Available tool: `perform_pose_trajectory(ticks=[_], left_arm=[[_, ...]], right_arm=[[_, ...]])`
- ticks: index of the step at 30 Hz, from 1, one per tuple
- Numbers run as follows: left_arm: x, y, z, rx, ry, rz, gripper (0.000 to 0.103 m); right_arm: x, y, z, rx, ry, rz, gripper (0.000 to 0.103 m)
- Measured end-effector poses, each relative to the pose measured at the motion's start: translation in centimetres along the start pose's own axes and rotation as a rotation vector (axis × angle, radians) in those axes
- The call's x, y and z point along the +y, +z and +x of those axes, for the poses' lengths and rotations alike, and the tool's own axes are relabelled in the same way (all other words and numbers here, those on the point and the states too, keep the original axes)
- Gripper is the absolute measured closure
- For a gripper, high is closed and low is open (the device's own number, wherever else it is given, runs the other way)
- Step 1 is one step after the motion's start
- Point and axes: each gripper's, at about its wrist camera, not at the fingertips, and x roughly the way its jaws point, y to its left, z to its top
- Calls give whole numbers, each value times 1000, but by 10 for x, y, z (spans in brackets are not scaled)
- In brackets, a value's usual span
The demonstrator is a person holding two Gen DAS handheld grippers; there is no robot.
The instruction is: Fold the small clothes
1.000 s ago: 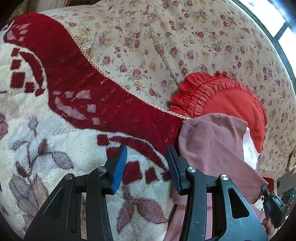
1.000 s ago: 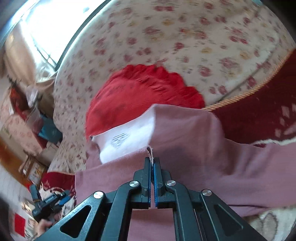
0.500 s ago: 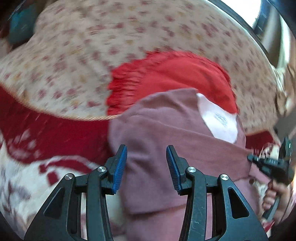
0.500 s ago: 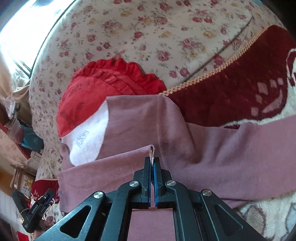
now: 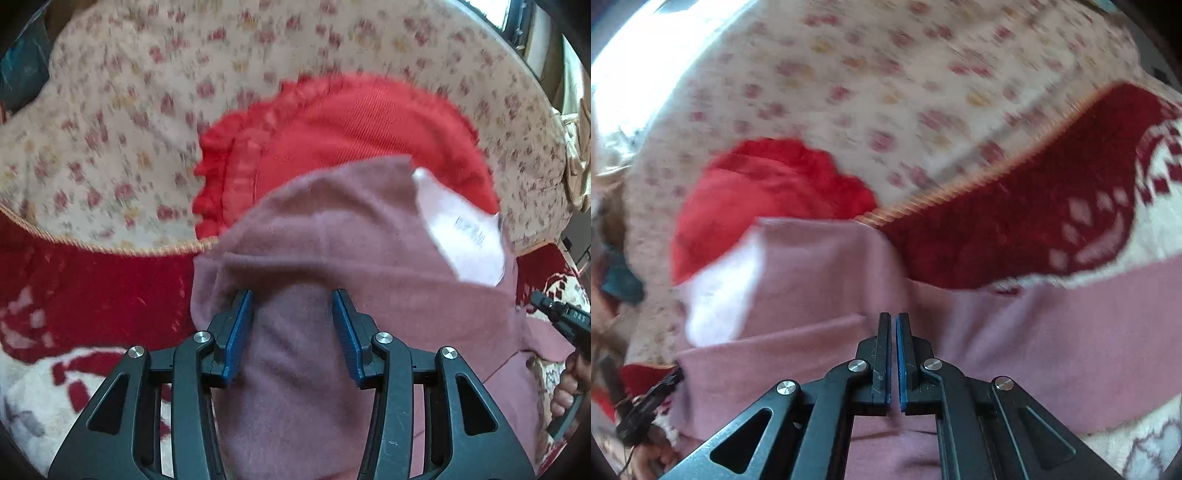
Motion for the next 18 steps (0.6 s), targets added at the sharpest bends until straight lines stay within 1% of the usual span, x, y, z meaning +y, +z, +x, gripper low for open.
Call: perform_pose_trajectory(ticks=[1,2,3,4,5,6,7,9,12,14,16,18], left_arm=[[-3,2,-7,-37,-17,9,60],[-3,3,-7,-46,-23,15,60],[-4,3,-3,-36,-21,20,60],[-2,1,4,-7,-14,17,60],[1,-1,14,39,-10,5,60],[5,-3,22,65,-22,-14,59],[9,-3,23,68,-33,-31,57],[12,-1,20,65,-46,-45,57],[11,1,-1,26,-1,-45,57],[16,-3,-22,12,-25,-87,57],[22,-15,-35,28,-62,-141,57],[23,-29,-33,83,-59,-170,57]], right_arm=[[9,0,2,11,36,-39,101],[18,-2,7,21,47,-80,101],[24,-6,15,32,39,-112,101],[25,-9,27,67,26,-115,101],[23,-11,35,94,9,-106,101],[16,-14,48,124,-30,-88,101],[11,-15,51,123,-44,-75,101],[5,-13,48,118,-31,-41,102],[13,-8,23,87,-26,-73,101],[18,-10,6,84,-2,-92,101],[24,-18,-2,129,-14,-127,101],[21,-30,3,187,-54,-164,101]])
